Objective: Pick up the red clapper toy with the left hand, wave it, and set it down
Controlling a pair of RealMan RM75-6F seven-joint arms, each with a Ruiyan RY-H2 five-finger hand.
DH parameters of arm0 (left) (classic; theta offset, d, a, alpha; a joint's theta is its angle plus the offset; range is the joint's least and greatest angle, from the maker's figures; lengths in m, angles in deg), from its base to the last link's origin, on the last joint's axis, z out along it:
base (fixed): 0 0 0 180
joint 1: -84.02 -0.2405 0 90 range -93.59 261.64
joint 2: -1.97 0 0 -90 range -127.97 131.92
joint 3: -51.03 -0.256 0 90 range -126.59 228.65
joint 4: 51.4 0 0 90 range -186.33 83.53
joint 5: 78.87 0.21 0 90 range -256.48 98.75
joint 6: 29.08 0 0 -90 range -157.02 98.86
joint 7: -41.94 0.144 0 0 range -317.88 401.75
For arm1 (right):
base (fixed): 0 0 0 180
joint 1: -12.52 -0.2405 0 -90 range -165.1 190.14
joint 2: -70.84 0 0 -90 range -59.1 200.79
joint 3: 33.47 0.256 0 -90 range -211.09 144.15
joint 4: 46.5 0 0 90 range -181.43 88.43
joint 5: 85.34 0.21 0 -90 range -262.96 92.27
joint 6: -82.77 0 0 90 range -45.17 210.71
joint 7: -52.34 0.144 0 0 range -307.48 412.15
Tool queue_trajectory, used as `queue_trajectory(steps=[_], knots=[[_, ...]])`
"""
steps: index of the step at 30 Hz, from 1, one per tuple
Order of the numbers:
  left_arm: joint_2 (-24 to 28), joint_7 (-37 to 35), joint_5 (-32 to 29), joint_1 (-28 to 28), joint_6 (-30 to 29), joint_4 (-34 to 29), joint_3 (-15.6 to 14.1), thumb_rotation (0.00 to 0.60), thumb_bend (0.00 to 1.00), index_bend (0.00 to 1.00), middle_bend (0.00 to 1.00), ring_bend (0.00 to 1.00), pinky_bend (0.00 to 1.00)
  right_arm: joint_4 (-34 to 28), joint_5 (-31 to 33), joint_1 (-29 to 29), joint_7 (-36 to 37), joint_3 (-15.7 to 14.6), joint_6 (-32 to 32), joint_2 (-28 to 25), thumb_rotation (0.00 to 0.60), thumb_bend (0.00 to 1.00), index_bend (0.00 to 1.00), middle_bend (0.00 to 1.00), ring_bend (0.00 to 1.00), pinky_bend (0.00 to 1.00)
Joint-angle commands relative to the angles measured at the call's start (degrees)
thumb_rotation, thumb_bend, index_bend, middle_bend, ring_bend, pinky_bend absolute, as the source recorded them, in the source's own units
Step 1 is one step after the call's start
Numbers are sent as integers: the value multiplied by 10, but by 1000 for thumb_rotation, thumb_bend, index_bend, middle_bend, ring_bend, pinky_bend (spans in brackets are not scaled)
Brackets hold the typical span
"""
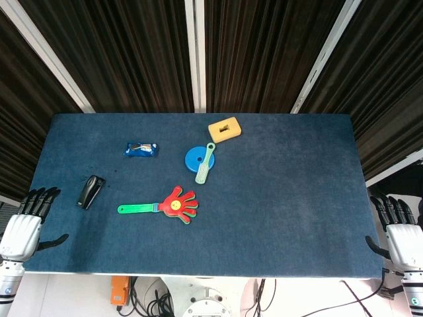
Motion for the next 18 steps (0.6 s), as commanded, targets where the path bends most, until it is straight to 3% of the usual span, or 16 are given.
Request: queue_trajectory(steps=[1,8,18], knots=[[-2,0,1,0,0,0,0,600,19,71,67,0,0,0,-1,1,2,-1,1,0,600,167,0,0,0,0],[1,5,2,0,-5,-11,0,600,19,71,67,0,0,-1,-1,2,8,2,7,-3,600,170,0,0,0,0],[6,41,19,26,23,-84,4,600,20,115,80,0,18,-17,11,-1,3,12,5,-16,600,171,0,0,0,0]])
